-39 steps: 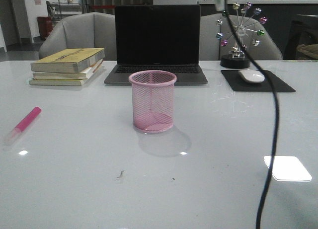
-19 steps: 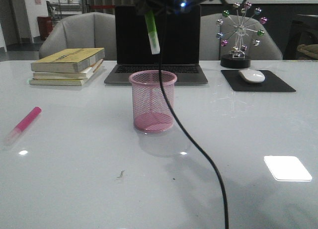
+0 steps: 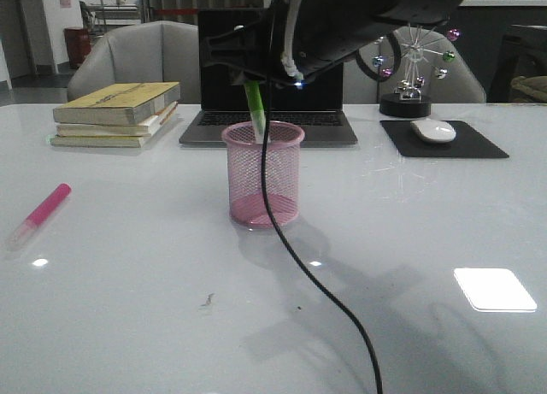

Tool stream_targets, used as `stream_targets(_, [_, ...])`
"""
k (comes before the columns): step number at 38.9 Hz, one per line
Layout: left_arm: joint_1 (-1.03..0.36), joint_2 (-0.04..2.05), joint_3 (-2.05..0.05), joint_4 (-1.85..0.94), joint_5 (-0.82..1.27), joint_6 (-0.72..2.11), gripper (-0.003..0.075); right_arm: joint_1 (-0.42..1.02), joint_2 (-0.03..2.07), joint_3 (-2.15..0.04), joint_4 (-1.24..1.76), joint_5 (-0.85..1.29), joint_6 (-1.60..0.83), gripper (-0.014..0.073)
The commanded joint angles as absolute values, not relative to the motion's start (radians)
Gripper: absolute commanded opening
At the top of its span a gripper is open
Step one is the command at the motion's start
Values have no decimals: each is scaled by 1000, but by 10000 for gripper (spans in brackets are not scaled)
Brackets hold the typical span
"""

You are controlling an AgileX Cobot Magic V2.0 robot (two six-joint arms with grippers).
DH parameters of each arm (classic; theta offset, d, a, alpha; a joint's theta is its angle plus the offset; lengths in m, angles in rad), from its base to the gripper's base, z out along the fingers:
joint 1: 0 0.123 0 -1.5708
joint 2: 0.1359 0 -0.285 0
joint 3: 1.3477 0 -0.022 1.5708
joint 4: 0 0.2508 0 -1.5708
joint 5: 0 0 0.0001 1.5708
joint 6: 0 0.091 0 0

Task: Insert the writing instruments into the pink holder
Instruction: 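Carry the green marker with the right gripper above the pink holder, then lower the green marker into the holder and open the right gripper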

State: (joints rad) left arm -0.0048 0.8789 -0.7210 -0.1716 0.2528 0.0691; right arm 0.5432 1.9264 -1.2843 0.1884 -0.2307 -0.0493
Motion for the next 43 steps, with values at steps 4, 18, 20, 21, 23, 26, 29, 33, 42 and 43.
stream_targets(4, [-4, 871, -760, -184, 171, 65, 456, 544, 1885, -1312, 186, -321, -56, 41])
stream_targets(18, [-4, 871, -760, -184, 171, 65, 456, 543, 1875, -1312, 184, -275, -61, 373])
stream_targets(20, [-4, 871, -760, -184, 171, 65, 456, 543, 1866, -1312, 181, -259, -63, 373])
stream_targets(21, [-4, 871, -760, -184, 171, 65, 456, 543, 1858, -1312, 178, -251, -68, 373])
stream_targets(23, [-4, 871, -760, -184, 171, 65, 456, 542, 1837, -1312, 178, -231, -87, 373])
stream_targets(26, [-4, 871, -760, -184, 171, 65, 456, 530, 1793, -1312, 178, -202, -112, 373])
stream_targets(29, [-4, 871, -760, -184, 171, 65, 456, 496, 1726, -1312, 178, -147, -114, 373])
stream_targets(33, [-4, 871, -760, -184, 171, 65, 456, 422, 1655, -1312, 178, -47, -115, 373])
stream_targets(42, [-4, 871, -760, -184, 168, 65, 456, 231, 1456, -1289, 45, 212, -117, 373])
stream_targets(43, [-4, 871, -760, -184, 165, 65, 456, 216, 1431, -1276, 45, 218, -117, 373])
